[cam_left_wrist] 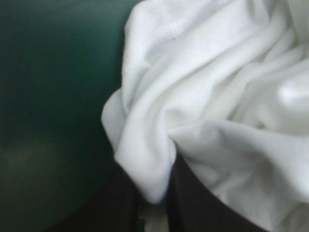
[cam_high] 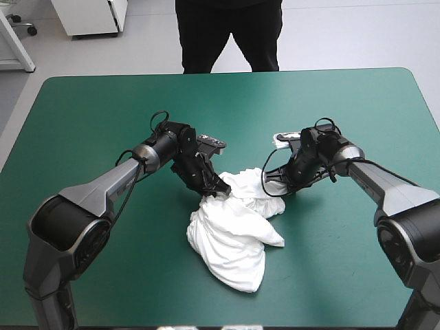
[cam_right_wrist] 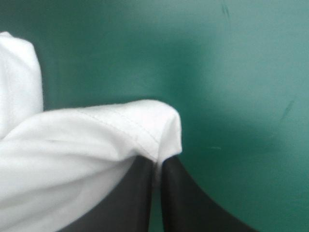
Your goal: Fold the cloth
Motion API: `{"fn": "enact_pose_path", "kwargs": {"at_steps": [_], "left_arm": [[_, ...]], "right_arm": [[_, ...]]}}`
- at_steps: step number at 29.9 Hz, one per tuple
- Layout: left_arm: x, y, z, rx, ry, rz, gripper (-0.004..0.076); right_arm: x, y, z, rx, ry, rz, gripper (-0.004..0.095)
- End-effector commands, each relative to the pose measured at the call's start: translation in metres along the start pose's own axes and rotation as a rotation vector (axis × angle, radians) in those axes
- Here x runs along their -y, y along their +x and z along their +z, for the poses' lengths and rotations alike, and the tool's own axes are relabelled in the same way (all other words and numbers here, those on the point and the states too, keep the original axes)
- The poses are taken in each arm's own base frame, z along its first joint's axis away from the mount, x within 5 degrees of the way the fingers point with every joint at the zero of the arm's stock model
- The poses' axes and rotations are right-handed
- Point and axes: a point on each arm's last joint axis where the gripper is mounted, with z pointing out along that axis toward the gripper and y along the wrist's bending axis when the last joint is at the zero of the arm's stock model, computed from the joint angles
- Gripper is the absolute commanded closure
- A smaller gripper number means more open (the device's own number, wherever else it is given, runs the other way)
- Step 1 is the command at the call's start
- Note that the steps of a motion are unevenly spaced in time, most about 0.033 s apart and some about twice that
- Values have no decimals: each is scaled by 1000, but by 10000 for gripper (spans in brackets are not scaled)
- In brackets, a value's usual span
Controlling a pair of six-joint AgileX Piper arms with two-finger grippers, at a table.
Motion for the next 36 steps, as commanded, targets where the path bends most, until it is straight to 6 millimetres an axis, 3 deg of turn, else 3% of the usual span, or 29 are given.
{"fn": "enact_pose_path", "kwargs": {"at_steps": [1,6,11,18,26,32,36], "left_arm": [[-2,-4,-14,19,-60,41,733],[-1,-15,-58,109,-131,84,733],[-5,-18,-116,222,-222,89,733],[3,-6,-211,477,-277,72,733],[32,38,-314,800,-319,138,733],[56,93,-393,1134,-371,206,733],[69,128,-437,1390,-410,245,733]], "right_arm": [[-7,-1,-19,56,-53,-12,925],[-7,5,-61,159,-43,-44,925],[-5,19,-127,322,-18,-81,925],[-5,40,-227,577,-6,-119,925],[-10,58,-328,855,-45,-154,925],[-12,80,-399,1099,-58,-205,925],[-11,97,-433,1231,-58,-230,925]]}}
